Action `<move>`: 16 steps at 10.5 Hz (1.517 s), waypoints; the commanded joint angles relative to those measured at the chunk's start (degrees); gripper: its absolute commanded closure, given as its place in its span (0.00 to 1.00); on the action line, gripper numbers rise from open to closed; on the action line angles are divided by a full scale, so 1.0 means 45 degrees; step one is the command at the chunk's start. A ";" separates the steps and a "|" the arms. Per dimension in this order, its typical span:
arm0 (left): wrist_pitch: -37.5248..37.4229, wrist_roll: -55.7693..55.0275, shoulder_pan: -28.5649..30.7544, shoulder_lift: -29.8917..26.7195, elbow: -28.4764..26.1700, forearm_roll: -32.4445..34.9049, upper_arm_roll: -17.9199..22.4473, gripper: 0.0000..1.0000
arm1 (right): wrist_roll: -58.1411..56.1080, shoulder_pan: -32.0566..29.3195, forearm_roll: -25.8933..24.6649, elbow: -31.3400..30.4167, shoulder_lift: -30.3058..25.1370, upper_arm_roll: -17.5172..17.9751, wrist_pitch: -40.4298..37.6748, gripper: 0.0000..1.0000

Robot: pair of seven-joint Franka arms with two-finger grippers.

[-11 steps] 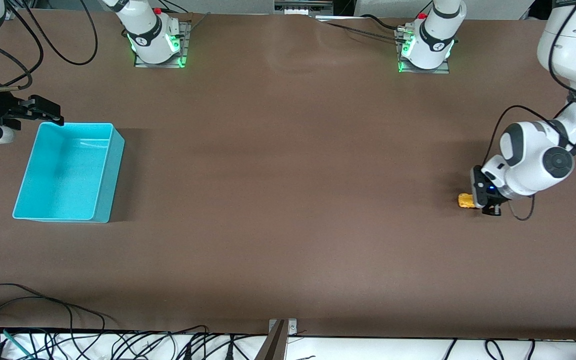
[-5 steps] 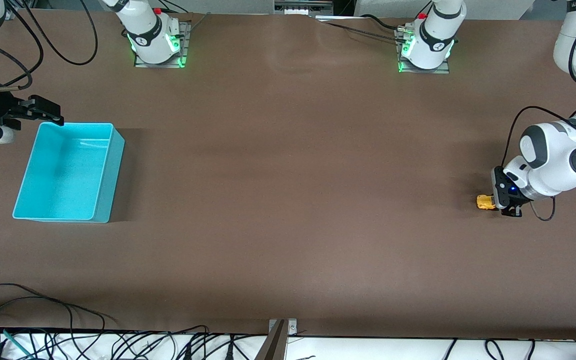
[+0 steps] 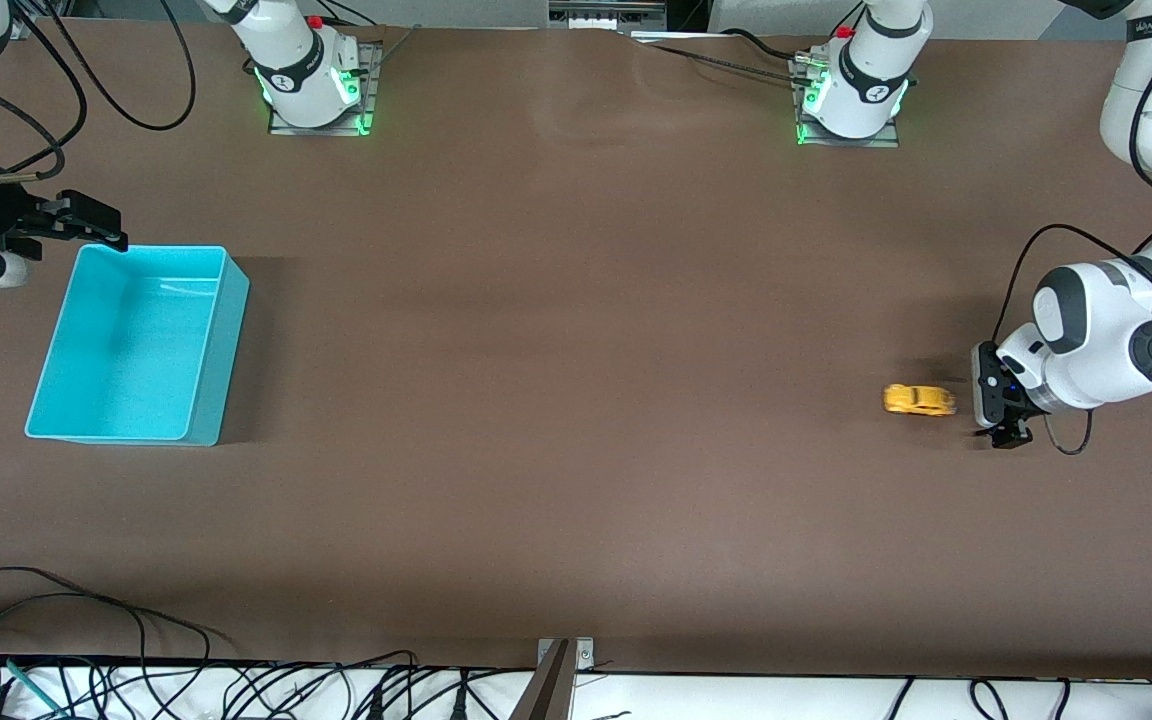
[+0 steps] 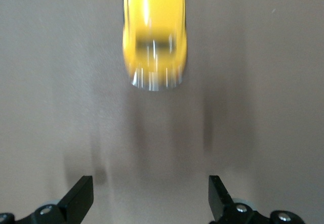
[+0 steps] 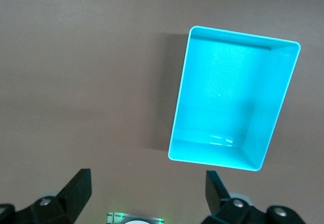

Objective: Wind up and store yellow beetle car
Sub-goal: 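Release the car so it rolls toward the turquoise bin, then return the left arm to rest while the right gripper reaches the car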

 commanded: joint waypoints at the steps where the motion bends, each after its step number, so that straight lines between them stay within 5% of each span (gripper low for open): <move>1: -0.2149 -0.0352 -0.0060 -0.0967 0.0544 0.0106 -0.0268 0.00 | -0.0188 -0.0037 0.0195 -0.0147 -0.0116 0.0001 0.0092 0.00; 3: -0.5034 -0.1385 -0.0079 -0.1048 0.2180 0.0067 -0.0542 0.00 | -0.0188 -0.0037 0.0195 -0.0147 -0.0116 -0.0018 0.0014 0.00; 8: -0.9164 -0.3397 -0.0040 -0.1261 0.4783 -0.0265 -0.0797 0.00 | -0.0208 -0.0037 0.0117 -0.0029 -0.0155 0.0001 0.0072 0.00; 16: -1.1316 -0.9290 -0.0040 -0.3917 0.4903 -0.1278 -0.0913 0.00 | -0.0657 -0.0037 0.0195 0.0166 -0.0155 -0.0038 -0.0005 0.00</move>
